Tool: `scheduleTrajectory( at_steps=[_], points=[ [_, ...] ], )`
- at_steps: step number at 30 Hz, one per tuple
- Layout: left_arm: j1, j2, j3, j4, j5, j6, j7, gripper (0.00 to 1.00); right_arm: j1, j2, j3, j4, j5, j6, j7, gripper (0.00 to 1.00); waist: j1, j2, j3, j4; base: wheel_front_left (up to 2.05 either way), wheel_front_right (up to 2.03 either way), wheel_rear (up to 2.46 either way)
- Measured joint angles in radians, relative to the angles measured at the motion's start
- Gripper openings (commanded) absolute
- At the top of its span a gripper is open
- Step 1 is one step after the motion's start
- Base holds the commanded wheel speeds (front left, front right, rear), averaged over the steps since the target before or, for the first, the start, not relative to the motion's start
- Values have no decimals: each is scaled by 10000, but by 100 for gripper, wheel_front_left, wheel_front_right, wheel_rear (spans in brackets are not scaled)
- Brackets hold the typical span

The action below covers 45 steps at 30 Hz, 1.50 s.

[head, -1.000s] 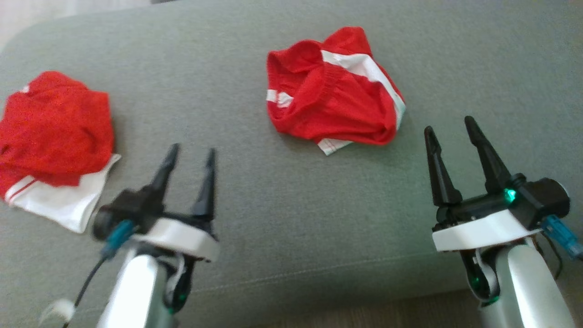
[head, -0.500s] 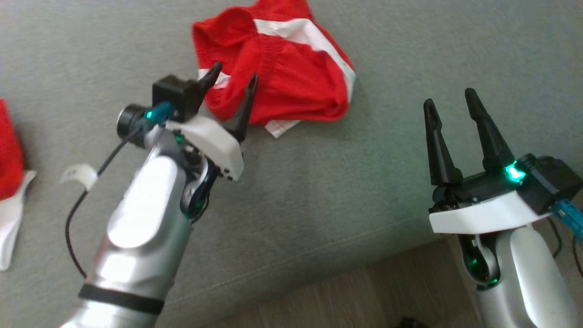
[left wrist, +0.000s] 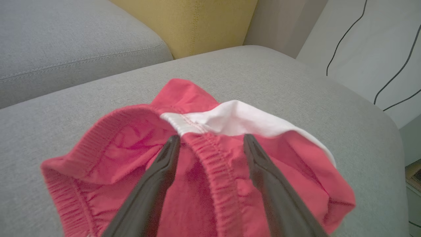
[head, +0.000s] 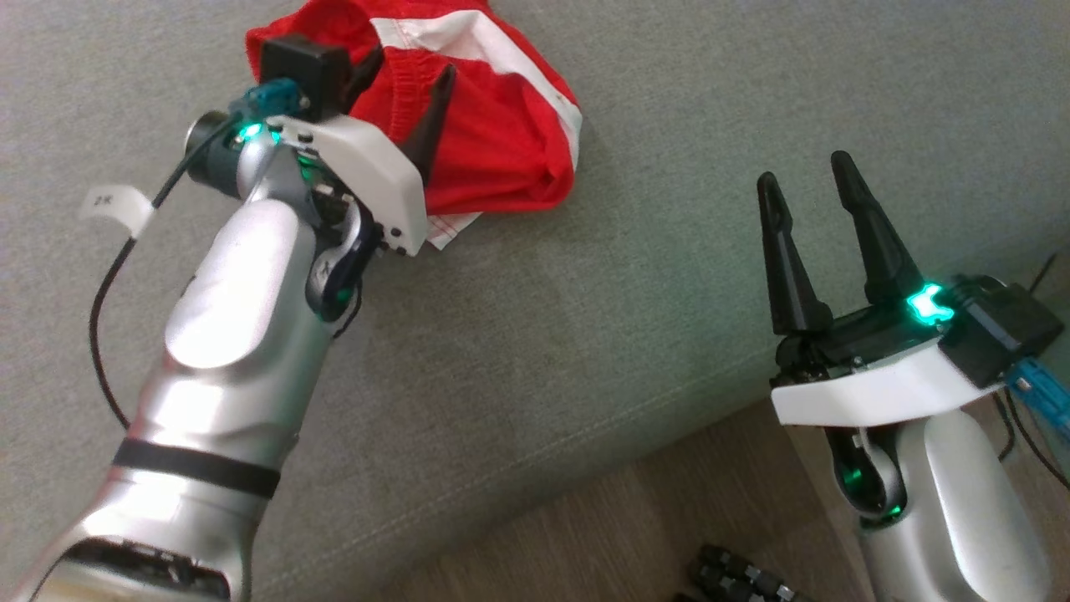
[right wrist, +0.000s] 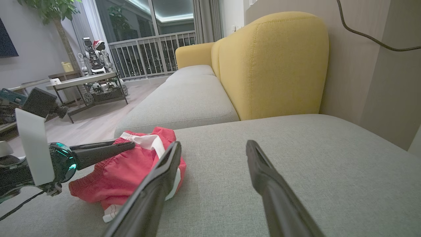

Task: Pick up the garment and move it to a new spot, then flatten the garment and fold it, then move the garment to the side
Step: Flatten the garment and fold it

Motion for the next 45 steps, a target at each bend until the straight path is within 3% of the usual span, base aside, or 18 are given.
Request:
scheduleTrajectory(
  at_steps=[4,5,6,17,24,28,33,40,45],
  points=[
    [-373,2,-63,366,56,0,-2,100,-25,2,117,-58,81,0,0,100,0,0,61,-135,0,0,0],
    [-465,0,-67,445,54,0,-8,42,-25,2,140,-58,81,0,0,100,0,0,69,-162,0,0,0],
    [-628,-4,-82,571,13,-2,-50,0,-25,2,153,-58,81,0,0,100,0,0,70,-202,0,0,0],
    [-1729,662,-750,449,171,-29,-1072,0,-51,2,276,-29,523,0,0,100,0,0,-339,-597,0,0,0],
    [-4466,297,-397,-178,393,148,-2715,0,-228,2,282,40,602,0,0,100,0,0,-578,-631,0,0,0],
    [-5243,360,-334,-775,809,161,-2991,0,-258,2,236,36,600,0,0,100,0,0,-636,-431,0,0,0],
    [-3895,988,-986,-1524,1150,36,-2989,0,-256,2,102,48,535,0,0,100,0,0,-688,-4,0,0,0],
    [104,2713,-3221,-2378,1147,-92,-2986,0,-259,-2,-142,184,148,0,0,100,0,0,-738,728,0,0,0],
    [1485,3614,-4564,-2341,905,-104,-2986,0,-263,-2,-205,330,-155,0,0,100,0,0,-848,1280,0,0,0]
  ],
)
